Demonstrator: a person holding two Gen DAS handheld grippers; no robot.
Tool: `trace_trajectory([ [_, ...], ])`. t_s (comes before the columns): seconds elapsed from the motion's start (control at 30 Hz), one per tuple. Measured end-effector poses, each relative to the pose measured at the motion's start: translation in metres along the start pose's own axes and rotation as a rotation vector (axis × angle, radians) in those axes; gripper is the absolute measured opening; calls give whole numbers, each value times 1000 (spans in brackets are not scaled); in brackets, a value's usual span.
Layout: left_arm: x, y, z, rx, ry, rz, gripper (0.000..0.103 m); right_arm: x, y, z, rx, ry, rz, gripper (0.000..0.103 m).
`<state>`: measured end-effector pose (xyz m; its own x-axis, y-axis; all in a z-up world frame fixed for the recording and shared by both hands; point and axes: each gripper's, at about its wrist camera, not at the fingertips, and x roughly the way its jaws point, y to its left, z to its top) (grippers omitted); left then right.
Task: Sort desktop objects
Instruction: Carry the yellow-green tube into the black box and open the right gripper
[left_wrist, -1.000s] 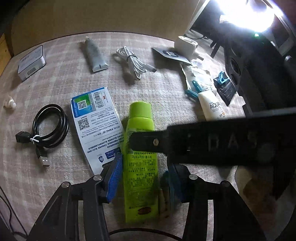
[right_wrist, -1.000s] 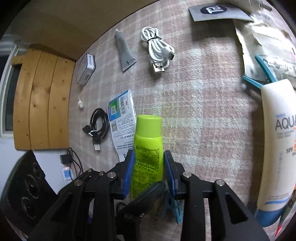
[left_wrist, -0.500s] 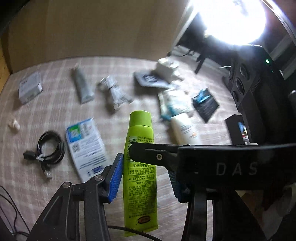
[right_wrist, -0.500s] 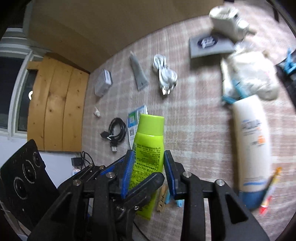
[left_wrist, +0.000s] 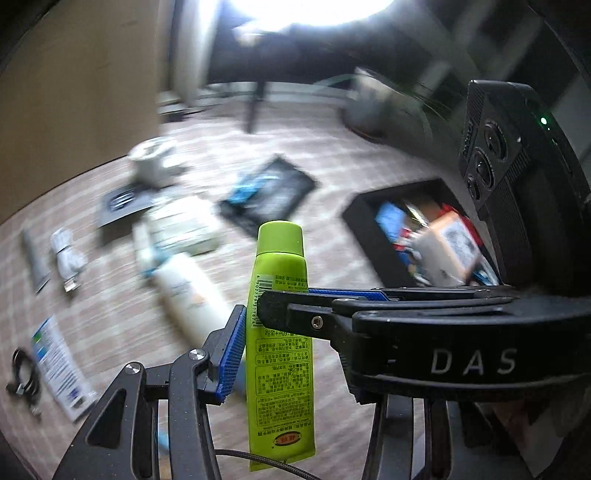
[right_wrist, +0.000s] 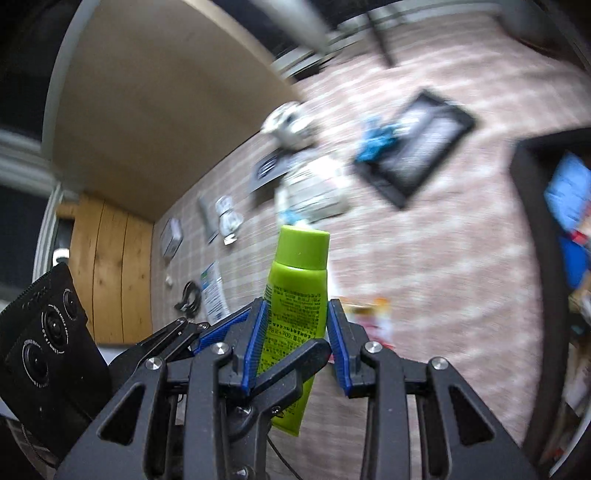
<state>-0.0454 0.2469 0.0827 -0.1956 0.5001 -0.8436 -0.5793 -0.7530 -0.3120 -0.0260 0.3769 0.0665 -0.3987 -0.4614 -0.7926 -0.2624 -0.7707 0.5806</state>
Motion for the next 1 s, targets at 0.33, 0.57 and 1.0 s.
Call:
trace_trajectory([
  [0.33, 40, -134, 30, 246, 63, -141, 43, -111, -100, -9, 182, -178, -88, 33],
  [0.57, 73, -213, 41, 346, 134, -252, 43, -164, -160, -25, 282, -258, -164, 33],
  [1.0, 86, -244, 47, 429, 153, -200, 43, -213, -206, -29, 356, -360, -232, 45],
])
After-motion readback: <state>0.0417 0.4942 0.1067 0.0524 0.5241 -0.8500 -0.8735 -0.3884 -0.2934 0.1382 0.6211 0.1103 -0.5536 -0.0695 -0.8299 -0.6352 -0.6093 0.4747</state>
